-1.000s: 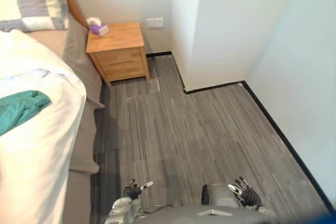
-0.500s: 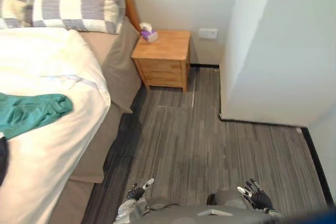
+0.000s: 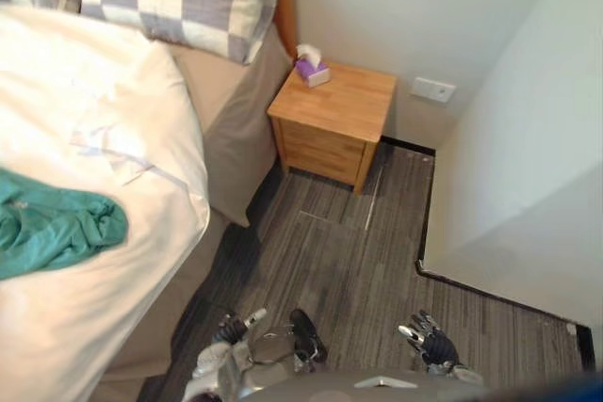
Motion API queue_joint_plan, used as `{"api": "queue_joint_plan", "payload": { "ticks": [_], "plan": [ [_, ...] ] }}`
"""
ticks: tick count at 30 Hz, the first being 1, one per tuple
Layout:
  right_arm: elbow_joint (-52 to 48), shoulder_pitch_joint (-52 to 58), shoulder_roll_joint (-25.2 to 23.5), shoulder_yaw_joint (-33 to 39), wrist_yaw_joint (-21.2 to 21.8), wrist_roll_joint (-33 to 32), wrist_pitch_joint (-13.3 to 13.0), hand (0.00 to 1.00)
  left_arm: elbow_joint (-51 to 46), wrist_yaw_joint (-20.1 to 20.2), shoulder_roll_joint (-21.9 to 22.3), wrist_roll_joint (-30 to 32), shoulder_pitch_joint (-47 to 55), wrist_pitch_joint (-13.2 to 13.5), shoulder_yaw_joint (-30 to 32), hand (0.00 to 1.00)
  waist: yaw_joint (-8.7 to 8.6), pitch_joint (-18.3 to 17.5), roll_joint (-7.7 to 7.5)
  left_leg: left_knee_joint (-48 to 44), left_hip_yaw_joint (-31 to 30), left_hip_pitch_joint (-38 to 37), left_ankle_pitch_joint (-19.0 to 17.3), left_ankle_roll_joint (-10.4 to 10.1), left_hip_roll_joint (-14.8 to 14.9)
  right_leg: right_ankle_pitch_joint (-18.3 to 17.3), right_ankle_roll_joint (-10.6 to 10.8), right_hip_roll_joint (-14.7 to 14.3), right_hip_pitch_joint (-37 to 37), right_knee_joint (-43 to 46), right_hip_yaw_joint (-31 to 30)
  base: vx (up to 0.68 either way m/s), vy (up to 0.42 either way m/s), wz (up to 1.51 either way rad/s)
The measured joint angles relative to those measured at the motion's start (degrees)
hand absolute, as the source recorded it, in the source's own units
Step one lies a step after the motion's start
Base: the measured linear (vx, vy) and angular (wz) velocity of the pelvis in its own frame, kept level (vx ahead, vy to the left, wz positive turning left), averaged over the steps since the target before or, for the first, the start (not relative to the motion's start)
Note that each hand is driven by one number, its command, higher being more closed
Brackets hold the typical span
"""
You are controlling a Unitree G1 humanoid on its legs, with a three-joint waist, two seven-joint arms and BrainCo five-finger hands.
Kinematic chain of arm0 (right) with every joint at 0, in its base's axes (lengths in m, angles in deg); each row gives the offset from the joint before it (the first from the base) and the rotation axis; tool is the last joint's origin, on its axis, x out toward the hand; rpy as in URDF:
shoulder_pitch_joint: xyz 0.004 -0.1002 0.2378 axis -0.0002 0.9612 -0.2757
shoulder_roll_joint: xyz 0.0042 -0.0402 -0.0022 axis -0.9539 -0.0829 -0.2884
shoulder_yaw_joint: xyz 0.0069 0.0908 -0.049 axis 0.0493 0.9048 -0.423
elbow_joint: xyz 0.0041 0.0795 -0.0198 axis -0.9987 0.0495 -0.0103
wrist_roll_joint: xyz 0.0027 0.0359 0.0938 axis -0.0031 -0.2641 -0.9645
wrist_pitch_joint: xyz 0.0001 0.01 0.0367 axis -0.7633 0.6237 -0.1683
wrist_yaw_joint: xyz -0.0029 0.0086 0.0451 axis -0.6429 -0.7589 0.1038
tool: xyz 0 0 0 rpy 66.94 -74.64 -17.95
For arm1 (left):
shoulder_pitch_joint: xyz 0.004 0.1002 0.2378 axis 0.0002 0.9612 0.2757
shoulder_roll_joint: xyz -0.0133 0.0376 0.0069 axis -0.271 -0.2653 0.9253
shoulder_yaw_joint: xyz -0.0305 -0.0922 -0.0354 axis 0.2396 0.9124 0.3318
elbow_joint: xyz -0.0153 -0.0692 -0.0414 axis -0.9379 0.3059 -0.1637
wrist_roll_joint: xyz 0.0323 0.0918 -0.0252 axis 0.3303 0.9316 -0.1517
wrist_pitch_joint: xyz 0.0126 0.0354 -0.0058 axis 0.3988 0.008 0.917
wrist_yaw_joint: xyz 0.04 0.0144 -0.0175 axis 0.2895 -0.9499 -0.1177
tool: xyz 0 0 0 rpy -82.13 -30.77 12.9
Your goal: Tidy the bed and pick cloth on bed and put in laundry
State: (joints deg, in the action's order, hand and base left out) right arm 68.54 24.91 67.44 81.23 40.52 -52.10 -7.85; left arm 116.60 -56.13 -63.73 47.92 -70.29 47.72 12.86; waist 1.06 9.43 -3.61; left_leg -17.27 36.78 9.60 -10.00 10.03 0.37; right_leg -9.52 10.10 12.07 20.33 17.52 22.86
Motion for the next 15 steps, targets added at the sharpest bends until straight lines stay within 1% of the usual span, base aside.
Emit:
{"api": "queue_joint_plan", "payload": {
  "ticks": [1, 2, 3, 4, 5, 6, 7, 8, 9, 10, 11, 12, 13, 14, 15],
  "plan": [
    [0.29, -0.13, -0.03, 0.11, -0.09, 0.39, 0.17, 0.00, 0.14, 0.01, -0.11, 0.05, -0.01, -0.36, -0.14, 0.00, 0.02, 0.02, -0.05, 0.70, -0.69, -0.99, -0.42, -0.10, -0.88, 0.71, 0.62, 1.21, -1.37, 4.83, -0.18, 0.38, 0.109, 0.60],
    [1.03, -0.37, -0.04, 0.26, -0.18, 0.50, 0.44, 0.00, 0.71, 0.08, -0.49, 0.14, -0.01, -0.56, -0.70, 0.00, 0.01, 0.10, 0.07, 2.37, -2.85, -3.34, -1.21, -0.53, -2.34, 3.40, -0.55, 3.74, -5.64, 17.45, -1.27, 0.37, 0.112, 0.51],
    [1.20, -0.43, -0.03, 0.31, -0.23, 0.50, 0.44, 0.00, 1.14, 0.12, -0.59, 0.14, 0.00, -0.57, -0.79, 0.00, -0.08, 0.19, 0.11, 3.29, -3.66, -4.80, -1.50, -0.74, -2.89, 3.03, -1.21, 4.79, -8.27, 24.22, -2.29, 0.36, 0.078, 0.72],
    [1.19, -0.37, 0.20, 0.32, -0.32, 0.50, 0.42, 0.00, 2.26, 0.10, -0.73, 0.11, 0.00, -0.51, -1.67, 0.00, -0.38, 0.65, 0.71, 5.09, -6.21, -8.25, -1.99, -1.05, -3.61, 0.81, -2.46, 5.66, -12.80, 34.52, -4.08, 0.35, 0.040, 0.78],
    [0.50, -0.26, 0.60, 0.34, -0.22, 0.40, 0.15, 0.00, 2.71, 0.04, -1.26, 0.02, 0.42, -0.50, -2.88, 0.00, -0.99, 0.85, 1.46, 7.05, -7.80, -11.89, -2.11, -1.66, -3.61, -0.88, -4.01, 5.91, -16.68, 39.77, -4.63, 0.35, 0.021, 0.80],
    [0.52, -0.52, 0.83, 0.22, -0.20, 0.42, 0.01, 0.00, 2.97, 0.01, -1.50, -0.17, 0.75, -0.37, -3.60, 0.00, -1.17, 1.14, 1.88, 7.99, -8.46, -13.69, -2.00, -2.00, -3.47, -2.13, -4.19, 5.96, -18.42, 40.75, -4.69, 0.31, -0.010, 0.81],
    [0.53, -0.82, 1.09, -0.15, -0.07, 0.45, -0.46, 0.00, 3.21, -0.06, -2.02, -1.48, 1.08, -0.15, -5.04, 0.00, -1.60, 1.29, 2.41, 9.39, -10.67, -16.39, -2.10, -2.62, -3.09, -4.45, -4.89, 5.62, -21.85, 40.06, -4.75, 0.29, -0.065, 0.90],
    [0.39, -1.12, 1.09, -0.33, 0.18, 0.39, -1.10, 0.00, 3.86, -0.09, -2.12, -3.09, 0.94, 0.10, -5.70, 0.00, -1.91, 1.29, 2.53, 9.82, -13.24, -17.72, -2.46, -3.27, -2.12, -6.12, -5.35, 4.15, -25.48, 36.77, -4.99, 0.29, -0.102, 1.04],
    [0.11, -1.11, 1.04, -0.36, 0.30, 0.39, -1.43, 0.00, 4.33, -0.10, -2.17, -3.90, 0.78, 0.45, -6.34, 0.00, -2.03, 1.28, 2.60, 9.84, -14.99, -17.88, -2.61, -3.59, -1.41, -6.69, -5.23, 3.34, -27.22, 34.19, -4.97, 0.30, -0.175, 1.26],
    [-0.40, -1.14, 1.05, -0.55, 0.52, 0.30, -1.76, 0.00, 4.72, -0.04, -2.23, -4.61, 0.41, 0.97, -7.13, 0.00, -2.34, 1.34, 2.69, 9.92, -18.40, -17.92, -2.67, -4.48, -0.27, -7.04, -5.36, 1.38, -30.02, 28.44, -5.26, 0.32, -0.236, 1.36],
    [-0.54, -1.24, 1.12, -0.85, 0.59, 0.18, -1.84, 0.00, 4.72, 0.10, -2.26, -4.62, 0.27, 1.17, -7.64, 0.00, -2.82, 1.39, 2.69, 10.21, -21.48, -17.98, -2.56, -5.30, 0.64, -6.80, -5.19, -0.74, -31.68, 22.08, -6.98, 0.40, -0.330, 2.01],
    [-0.59, -1.47, 1.12, -1.50, 0.53, -0.56, -1.92, 0.00, 4.79, 0.16, -2.02, -4.64, 0.17, 1.83, -8.13, 0.00, -3.59, 1.43, 2.63, 10.44, -26.83, -18.10, -2.85, -6.67, 1.62, -4.53, -4.98, -3.65, -32.35, 11.17, -11.50, 0.35, -0.318, 1.78],
    [-0.57, -1.42, 1.11, -1.64, 0.52, -0.81, -1.97, 0.00, 4.75, 0.17, -1.87, -4.63, -0.02, 2.21, -8.31, 0.00, -3.52, 1.46, 2.56, 10.48, -28.68, -18.45, -3.11, -7.23, 1.76, -3.13, -5.13, -4.60, -32.88, 7.57, -14.02, 0.54, -0.557, 2.22],
    [-1.18, -1.05, 1.10, -3.35, 0.49, -1.59, -2.12, 0.00, 4.75, 0.24, -1.21, -4.52, -0.04, 3.33, -8.47, 0.00, -3.57, 1.56, 1.93, 9.68, -34.48, -18.43, -4.87, -9.31, 1.50, 3.97, -5.18, -6.41, -32.10, -1.27, -22.86, 0.48, -0.515, 1.80],
    [-2.11, -1.02, 1.83, -3.75, 0.24, -2.66, -2.26, 0.00, 4.63, 0.22, 0.03, -4.36, -0.22, 3.84, -8.42, 0.00, -3.15, 1.74, 3.24, 8.82, -37.42, -18.45, -5.83, -10.78, 2.71, 3.71, -6.29, -7.73, -30.60, -0.39, -21.48, 0.56, -0.569, 1.67]
  ]
}}
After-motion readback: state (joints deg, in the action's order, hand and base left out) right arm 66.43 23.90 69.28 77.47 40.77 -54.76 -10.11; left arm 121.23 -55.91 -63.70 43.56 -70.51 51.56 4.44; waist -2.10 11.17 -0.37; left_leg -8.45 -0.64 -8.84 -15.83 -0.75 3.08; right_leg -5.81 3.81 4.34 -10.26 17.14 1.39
